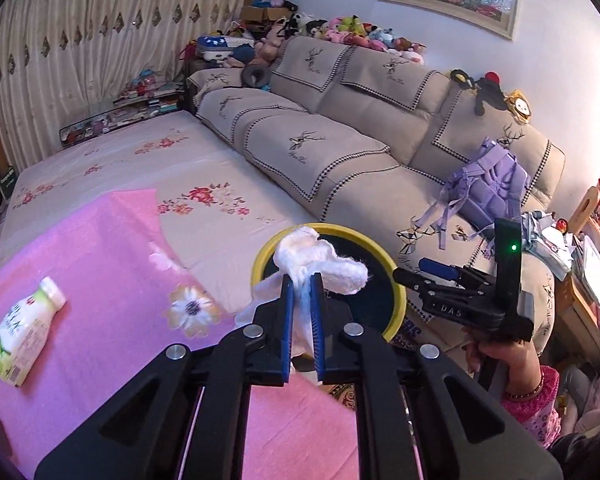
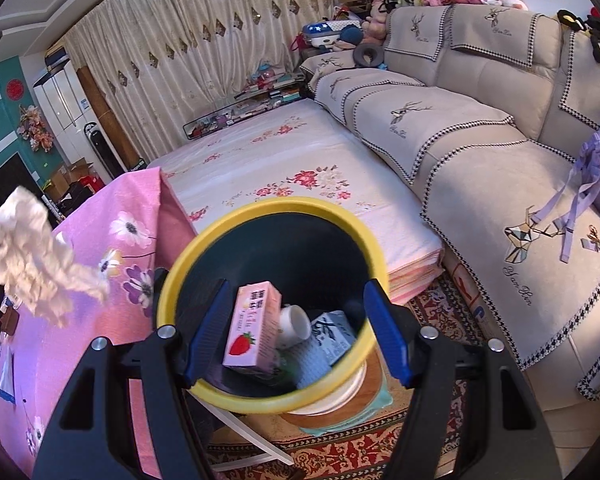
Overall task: Collect trash
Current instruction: 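Carry the tissue over the yellow bin and open the left gripper, then move both tools back over the table toward the coconut water bottle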
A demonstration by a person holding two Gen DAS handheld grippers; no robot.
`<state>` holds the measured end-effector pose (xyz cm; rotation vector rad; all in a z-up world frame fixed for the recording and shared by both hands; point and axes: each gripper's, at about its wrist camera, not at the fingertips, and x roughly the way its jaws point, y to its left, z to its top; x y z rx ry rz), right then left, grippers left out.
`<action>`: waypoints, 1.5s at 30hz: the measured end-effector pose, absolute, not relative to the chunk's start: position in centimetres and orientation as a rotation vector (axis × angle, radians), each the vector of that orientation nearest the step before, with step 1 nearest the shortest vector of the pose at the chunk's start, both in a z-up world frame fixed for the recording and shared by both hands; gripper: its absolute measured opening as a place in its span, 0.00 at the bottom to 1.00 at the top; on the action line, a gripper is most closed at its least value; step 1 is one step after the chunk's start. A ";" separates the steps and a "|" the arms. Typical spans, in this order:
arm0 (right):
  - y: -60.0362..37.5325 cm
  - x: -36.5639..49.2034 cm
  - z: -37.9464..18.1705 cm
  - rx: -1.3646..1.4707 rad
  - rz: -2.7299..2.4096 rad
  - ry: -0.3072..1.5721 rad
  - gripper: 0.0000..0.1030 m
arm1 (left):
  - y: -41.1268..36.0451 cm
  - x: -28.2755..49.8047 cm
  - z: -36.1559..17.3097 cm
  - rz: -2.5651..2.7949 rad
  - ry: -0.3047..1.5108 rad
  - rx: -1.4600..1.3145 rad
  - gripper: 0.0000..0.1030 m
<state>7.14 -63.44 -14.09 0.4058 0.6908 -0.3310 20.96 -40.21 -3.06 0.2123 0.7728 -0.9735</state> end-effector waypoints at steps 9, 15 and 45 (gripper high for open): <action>-66.5 4.7 -14.7 0.436 -0.392 0.688 0.63 | -50.8 21.7 -7.4 -1.059 0.843 0.259 0.09; -67.4 3.9 -15.1 0.444 -0.409 0.696 0.64 | -55.4 22.3 -11.0 -1.040 0.881 0.304 0.34; -44.7 18.9 -10.6 0.127 0.126 0.762 0.66 | -8.9 13.0 -3.5 -0.346 0.600 -0.032 0.83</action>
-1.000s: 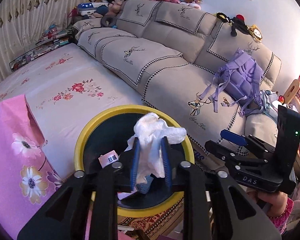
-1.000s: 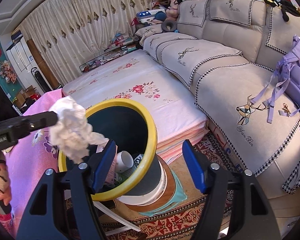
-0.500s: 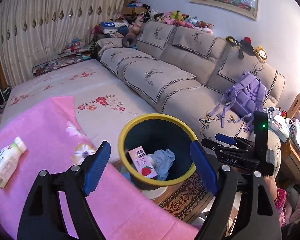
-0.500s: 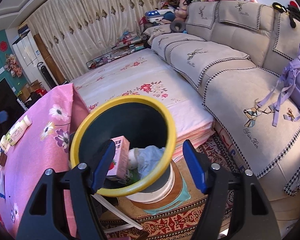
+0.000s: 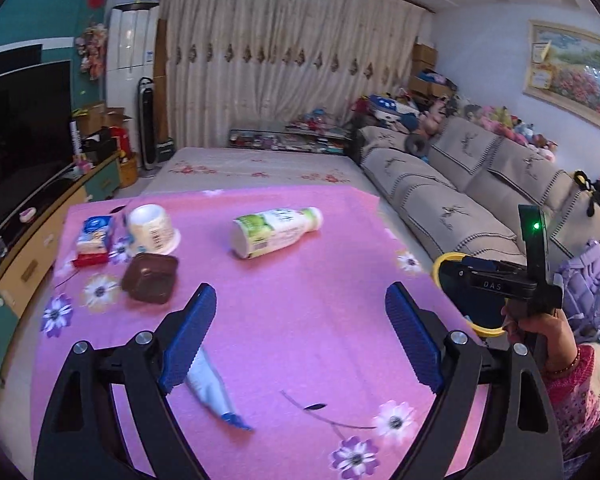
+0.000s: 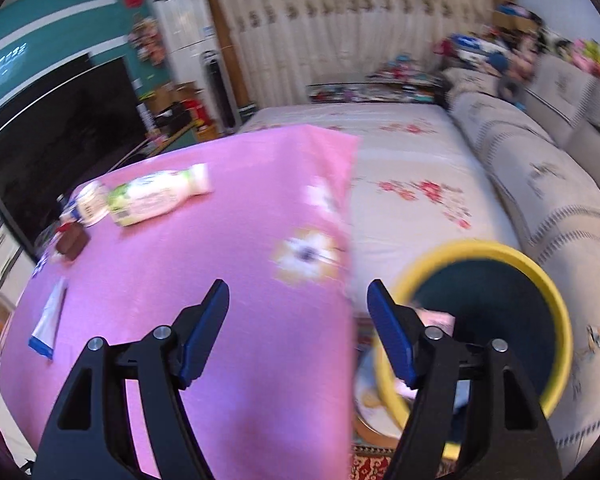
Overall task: Collect trash
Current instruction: 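Move both tools back over the table toward the coconut water bottle, then grasp the coconut water bottle with the right gripper and lift it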
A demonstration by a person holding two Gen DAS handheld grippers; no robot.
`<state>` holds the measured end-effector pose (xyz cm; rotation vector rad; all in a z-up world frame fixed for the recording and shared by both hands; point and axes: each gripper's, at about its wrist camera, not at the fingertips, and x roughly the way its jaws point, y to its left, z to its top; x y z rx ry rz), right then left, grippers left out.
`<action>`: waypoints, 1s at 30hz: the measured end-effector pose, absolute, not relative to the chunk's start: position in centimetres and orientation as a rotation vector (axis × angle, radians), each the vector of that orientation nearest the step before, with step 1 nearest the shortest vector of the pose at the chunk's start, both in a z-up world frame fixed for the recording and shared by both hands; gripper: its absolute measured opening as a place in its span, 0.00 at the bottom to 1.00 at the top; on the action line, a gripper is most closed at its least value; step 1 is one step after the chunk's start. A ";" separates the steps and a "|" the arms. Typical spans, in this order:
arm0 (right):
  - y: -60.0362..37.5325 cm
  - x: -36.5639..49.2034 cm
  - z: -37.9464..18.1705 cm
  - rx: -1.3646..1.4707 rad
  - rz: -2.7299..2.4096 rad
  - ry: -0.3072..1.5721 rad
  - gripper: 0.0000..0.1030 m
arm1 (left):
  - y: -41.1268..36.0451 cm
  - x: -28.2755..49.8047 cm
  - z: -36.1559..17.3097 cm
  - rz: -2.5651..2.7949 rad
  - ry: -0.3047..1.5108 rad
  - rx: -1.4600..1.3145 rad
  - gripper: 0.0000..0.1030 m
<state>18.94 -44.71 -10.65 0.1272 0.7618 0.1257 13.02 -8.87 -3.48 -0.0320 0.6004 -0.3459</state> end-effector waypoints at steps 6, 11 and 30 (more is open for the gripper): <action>-36.3 23.9 -9.6 0.053 0.287 0.764 0.70 | -4.0 12.3 -4.5 -0.305 0.606 -0.078 0.83; -30.0 26.5 -9.0 0.039 0.334 0.769 0.71 | -3.9 12.8 -4.8 -0.318 0.613 -0.091 0.83; -23.9 31.6 -12.2 -0.062 0.059 0.805 0.76 | -2.3 13.3 -6.3 -0.329 0.645 -0.139 0.84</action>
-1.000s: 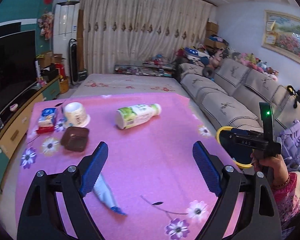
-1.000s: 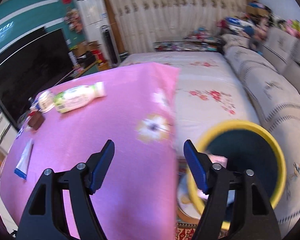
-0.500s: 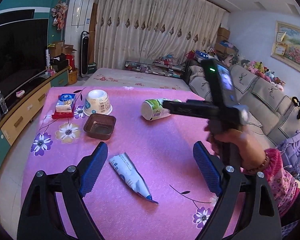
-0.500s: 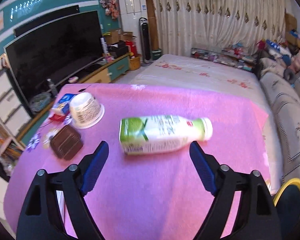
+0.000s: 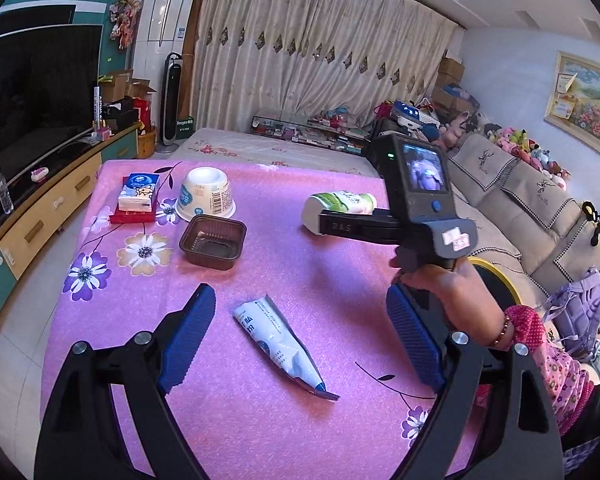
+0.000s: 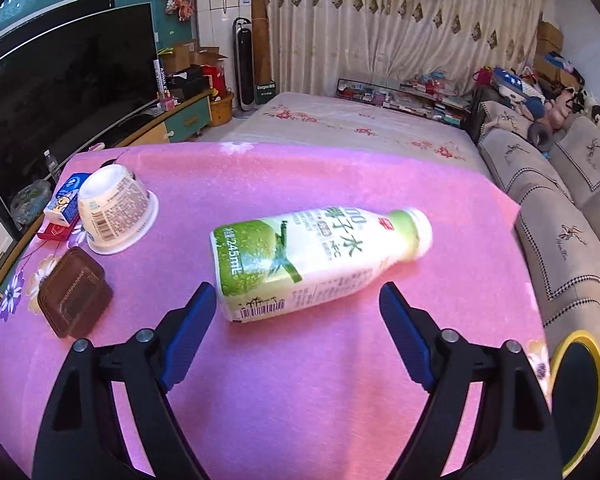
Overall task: Collect trash
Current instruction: 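Grasp the coconut water bottle with the right gripper and lift it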
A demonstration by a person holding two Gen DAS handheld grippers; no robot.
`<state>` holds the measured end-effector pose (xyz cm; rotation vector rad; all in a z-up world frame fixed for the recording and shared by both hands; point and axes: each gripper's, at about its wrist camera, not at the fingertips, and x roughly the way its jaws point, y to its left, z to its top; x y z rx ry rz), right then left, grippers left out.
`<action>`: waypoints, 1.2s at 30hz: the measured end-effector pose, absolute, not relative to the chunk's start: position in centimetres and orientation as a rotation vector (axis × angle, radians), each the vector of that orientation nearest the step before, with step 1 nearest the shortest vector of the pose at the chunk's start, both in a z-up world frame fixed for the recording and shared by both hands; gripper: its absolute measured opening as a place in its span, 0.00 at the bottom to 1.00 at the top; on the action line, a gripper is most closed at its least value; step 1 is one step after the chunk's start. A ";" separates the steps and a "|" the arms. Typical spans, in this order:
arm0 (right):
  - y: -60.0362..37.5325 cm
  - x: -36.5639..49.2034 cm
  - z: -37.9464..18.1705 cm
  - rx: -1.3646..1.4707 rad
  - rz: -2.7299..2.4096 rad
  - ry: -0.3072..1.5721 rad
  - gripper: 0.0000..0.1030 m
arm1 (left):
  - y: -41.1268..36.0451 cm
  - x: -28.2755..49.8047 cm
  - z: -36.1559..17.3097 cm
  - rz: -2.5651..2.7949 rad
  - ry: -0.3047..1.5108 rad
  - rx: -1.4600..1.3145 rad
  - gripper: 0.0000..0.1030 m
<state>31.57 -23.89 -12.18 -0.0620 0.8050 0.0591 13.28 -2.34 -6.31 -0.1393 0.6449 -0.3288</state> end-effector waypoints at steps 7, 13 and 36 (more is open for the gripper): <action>-31.4 29.2 -12.3 -0.018 -0.049 0.814 0.76 | -3.0 13.7 -6.7 -0.353 0.652 -0.139 0.84; -32.4 27.5 -12.1 0.075 0.034 0.768 0.78 | -3.9 14.0 -7.0 -0.376 0.661 -0.141 0.84; -33.0 24.8 -8.9 0.119 0.088 0.705 0.51 | -4.9 13.4 -7.3 -0.391 0.671 -0.120 0.84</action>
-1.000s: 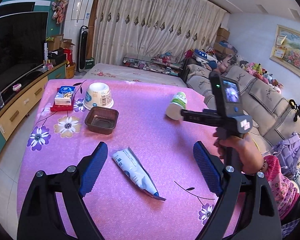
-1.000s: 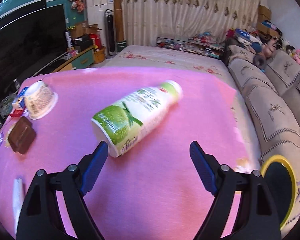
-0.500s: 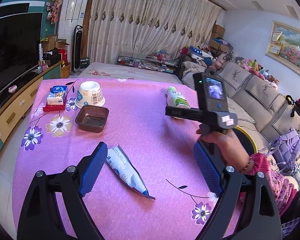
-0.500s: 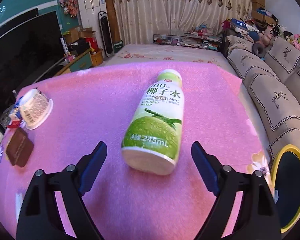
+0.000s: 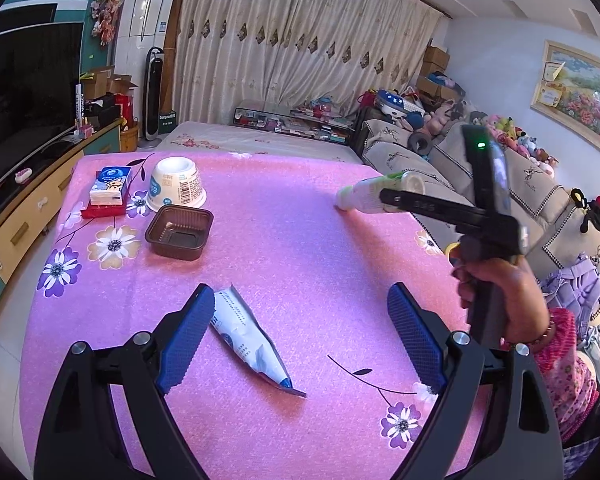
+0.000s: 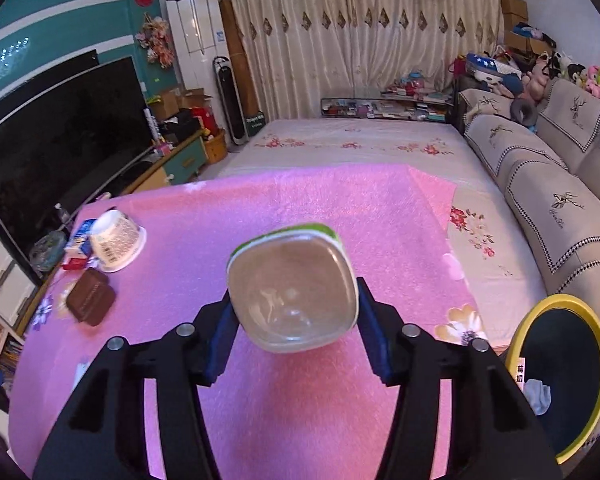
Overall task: Collect trash
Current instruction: 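Grasp the coconut water bottle with the right gripper and lift it, then carry the bottle over the yellow bin and open the right gripper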
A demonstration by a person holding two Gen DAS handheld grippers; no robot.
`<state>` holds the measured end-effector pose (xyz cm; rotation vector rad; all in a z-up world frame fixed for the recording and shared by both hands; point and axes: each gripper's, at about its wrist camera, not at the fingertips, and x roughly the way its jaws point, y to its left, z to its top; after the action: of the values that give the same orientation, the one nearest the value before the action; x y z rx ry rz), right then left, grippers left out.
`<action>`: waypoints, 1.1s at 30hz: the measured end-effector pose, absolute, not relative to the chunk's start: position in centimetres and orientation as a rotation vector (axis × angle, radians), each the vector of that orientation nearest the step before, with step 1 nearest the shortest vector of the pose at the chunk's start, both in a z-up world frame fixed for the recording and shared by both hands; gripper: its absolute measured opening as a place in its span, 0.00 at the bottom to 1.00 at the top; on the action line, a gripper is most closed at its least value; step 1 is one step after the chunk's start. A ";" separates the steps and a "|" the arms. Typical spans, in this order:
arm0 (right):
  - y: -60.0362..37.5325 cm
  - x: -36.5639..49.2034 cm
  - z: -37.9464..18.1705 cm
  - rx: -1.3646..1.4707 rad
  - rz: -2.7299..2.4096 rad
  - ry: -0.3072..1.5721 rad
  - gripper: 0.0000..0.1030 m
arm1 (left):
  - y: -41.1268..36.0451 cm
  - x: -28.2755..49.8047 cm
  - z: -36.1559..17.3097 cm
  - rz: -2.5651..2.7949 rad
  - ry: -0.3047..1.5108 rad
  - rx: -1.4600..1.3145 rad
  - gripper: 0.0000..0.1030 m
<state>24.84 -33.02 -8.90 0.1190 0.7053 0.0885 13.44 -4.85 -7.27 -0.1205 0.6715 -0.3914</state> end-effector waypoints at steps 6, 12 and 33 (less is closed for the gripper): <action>-34.5 20.7 -7.3 0.133 0.150 0.685 0.50 | -5.9 13.0 -7.0 -0.403 0.670 -0.101 0.84; -35.4 18.1 -6.8 0.173 0.205 0.691 0.50 | -6.7 12.8 -7.1 -0.413 0.678 -0.088 0.84; -55.9 12.8 -8.7 0.319 -0.261 0.657 0.49 | -7.4 13.6 -8.5 -0.358 0.729 -0.058 0.85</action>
<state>12.78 -55.91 -8.67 0.3192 0.6569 -0.2614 13.56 -7.45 -8.55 -0.0579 0.7287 -0.3583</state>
